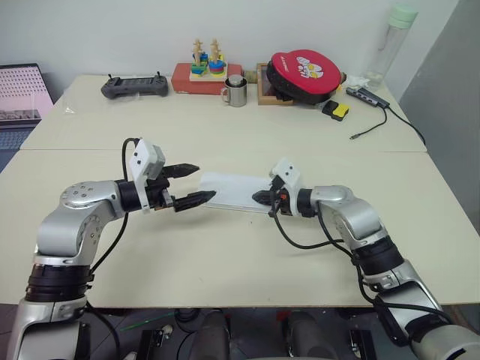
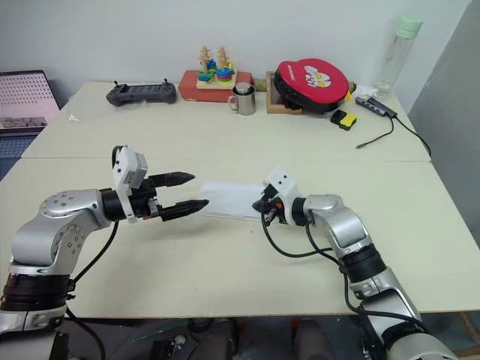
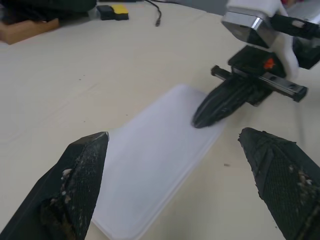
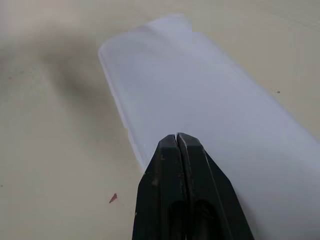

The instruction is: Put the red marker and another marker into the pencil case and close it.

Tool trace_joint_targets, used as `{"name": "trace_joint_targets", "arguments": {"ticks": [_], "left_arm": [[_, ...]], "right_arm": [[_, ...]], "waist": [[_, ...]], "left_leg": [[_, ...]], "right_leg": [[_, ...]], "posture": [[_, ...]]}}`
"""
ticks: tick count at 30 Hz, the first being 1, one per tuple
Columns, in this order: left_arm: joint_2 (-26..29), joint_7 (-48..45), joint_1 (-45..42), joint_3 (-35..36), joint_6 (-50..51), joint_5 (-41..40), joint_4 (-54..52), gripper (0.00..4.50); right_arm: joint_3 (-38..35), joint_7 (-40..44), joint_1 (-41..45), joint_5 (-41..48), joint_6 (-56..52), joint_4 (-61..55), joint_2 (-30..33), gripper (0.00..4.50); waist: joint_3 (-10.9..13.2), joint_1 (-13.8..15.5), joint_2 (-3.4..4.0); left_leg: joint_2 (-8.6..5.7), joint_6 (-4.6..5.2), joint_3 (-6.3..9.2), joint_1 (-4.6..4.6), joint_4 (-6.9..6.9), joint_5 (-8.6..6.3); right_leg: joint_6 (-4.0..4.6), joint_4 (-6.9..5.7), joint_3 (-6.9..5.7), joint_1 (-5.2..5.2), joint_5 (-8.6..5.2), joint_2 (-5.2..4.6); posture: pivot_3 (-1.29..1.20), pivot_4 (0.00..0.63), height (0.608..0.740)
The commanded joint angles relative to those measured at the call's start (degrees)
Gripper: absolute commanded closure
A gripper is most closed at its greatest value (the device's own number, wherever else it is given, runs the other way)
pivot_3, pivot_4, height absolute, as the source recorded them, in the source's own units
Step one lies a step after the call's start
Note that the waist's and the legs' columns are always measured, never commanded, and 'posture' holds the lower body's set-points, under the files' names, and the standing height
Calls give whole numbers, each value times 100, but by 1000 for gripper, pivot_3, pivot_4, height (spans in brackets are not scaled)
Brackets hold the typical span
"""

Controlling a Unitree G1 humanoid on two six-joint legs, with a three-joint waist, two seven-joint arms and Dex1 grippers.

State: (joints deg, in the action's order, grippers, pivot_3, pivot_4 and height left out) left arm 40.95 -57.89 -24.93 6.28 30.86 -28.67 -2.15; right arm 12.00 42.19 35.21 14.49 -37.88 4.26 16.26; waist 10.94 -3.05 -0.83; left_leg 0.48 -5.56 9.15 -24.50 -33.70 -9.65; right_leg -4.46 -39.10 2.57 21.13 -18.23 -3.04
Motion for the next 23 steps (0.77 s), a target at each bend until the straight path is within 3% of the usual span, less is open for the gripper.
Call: {"name": "trace_joint_targets", "arguments": {"ticks": [1, 8, 18, 23], "left_arm": [[-170, 470, -131, 143, -137, 141, 43, 0], [-285, 1281, -44, 511, -507, 512, 795, 0], [-95, 1549, -54, 783, -1029, 809, 1604, 0], [-106, 1514, -6, 821, -1119, 800, 1673, 0]], "right_arm": [[-801, -101, -201, 477, -27, -737, 137, 4133], [-1545, -166, -1172, 402, -37, -1419, 1354, 2471], [-1831, -39, -1457, 608, -20, -1532, 1782, 65], [-1860, -124, -1466, 620, 24, -1448, 1737, 29]], "waist": [[0, -6, 1], [1, 8, 1], [0, -19, 1], [1, -17, 1]], "left_leg": [[0, 0, 1, -4, -1, 0], [0, 0, -3, -8, 3, 0], [3, 0, -6, -8, -6, 0], [3, 0, -5, -8, -5, 1]], "right_leg": [[0, -2, -2, 2, 0, 0], [2, 1, -3, 5, 0, -2], [-1, 0, -1, 4, 2, 0], [-1, 1, -1, 3, 2, 0]], "posture": [[0, 150, 740], [0, 150, 740], [0, 150, 740], [0, 150, 740]]}}
